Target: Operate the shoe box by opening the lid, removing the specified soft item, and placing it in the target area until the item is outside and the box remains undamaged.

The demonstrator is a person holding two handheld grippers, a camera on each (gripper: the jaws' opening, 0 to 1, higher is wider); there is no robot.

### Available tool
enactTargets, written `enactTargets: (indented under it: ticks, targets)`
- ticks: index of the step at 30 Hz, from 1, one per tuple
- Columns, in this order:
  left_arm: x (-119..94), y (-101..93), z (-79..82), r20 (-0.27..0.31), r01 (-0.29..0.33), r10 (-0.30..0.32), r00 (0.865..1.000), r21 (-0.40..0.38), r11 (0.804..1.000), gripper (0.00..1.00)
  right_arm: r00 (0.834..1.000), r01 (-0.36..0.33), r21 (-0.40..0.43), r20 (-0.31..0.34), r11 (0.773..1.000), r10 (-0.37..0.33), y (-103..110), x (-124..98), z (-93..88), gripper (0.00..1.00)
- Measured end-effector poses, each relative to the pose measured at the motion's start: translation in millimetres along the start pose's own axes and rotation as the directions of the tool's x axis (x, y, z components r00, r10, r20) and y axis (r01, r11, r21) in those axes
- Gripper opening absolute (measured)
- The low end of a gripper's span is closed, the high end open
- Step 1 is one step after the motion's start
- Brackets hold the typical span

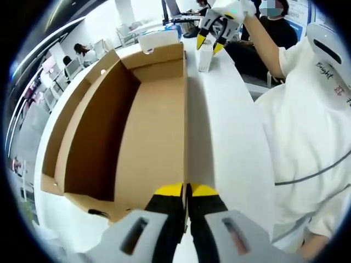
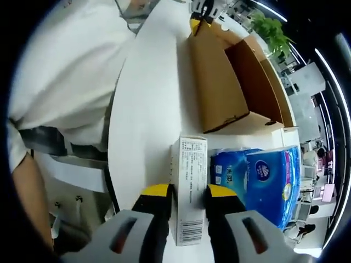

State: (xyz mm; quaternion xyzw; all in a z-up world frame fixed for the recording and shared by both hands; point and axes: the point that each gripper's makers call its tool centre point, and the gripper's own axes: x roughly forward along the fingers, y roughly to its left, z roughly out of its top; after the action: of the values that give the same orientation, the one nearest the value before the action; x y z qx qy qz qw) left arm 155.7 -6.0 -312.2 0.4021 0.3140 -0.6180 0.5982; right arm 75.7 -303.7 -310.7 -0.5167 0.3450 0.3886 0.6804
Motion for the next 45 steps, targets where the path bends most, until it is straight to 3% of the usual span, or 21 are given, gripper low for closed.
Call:
enactTargets:
  ticks: [8, 16, 25, 31, 39, 43, 45]
  targets:
    - [0.1, -0.1, 0.4, 0.004, -0.003, 0.003, 1.0, 0.001, 1.0, 0.02, 1.0, 0.014, -0.006, 0.006, 1.0, -0.014, -1.0, -1.2, -3.3, 0.23]
    - [0.2, -0.6, 0.7, 0.006, 0.0, 0.0, 1.0, -0.001, 1.0, 0.02, 0.999, 0.045, -0.008, -0.018, 0.999, -0.045, -5.1, -6.8, -23.2, 0.22]
    - [0.7, -0.9, 1.2, 0.001, -0.004, 0.004, 1.0, 0.004, 1.0, 0.02, 0.986, 0.165, -0.008, -0.024, 0.986, -0.165, -24.5, -18.1, -32.5, 0.22]
    - [0.4, -0.9, 1.1, 0.005, -0.002, 0.002, 1.0, 0.005, 1.0, 0.02, 0.986, 0.163, -0.039, -0.027, 0.986, -0.164, -25.3, -18.6, -33.5, 0.13]
    - [0.0, -1.5, 1.4, 0.009, -0.007, 0.007, 1.0, 0.006, 1.0, 0.02, 0.984, 0.178, -0.035, 0.001, 0.983, -0.178, -26.6, -18.3, -33.8, 0.14]
    - [-0.1, -1.1, 1.3, 0.011, -0.005, 0.005, 1.0, 0.005, 1.0, 0.02, 0.982, 0.186, 0.021, -0.036, 0.982, -0.186, -25.4, -23.2, -50.2, 0.16]
    - [-0.1, -0.8, 1.3, 0.011, -0.004, 0.004, 1.0, 0.005, 1.0, 0.02, 0.977, 0.2, 0.046, -0.083, 0.979, -0.196, -25.7, -26.9, -64.6, 0.16]
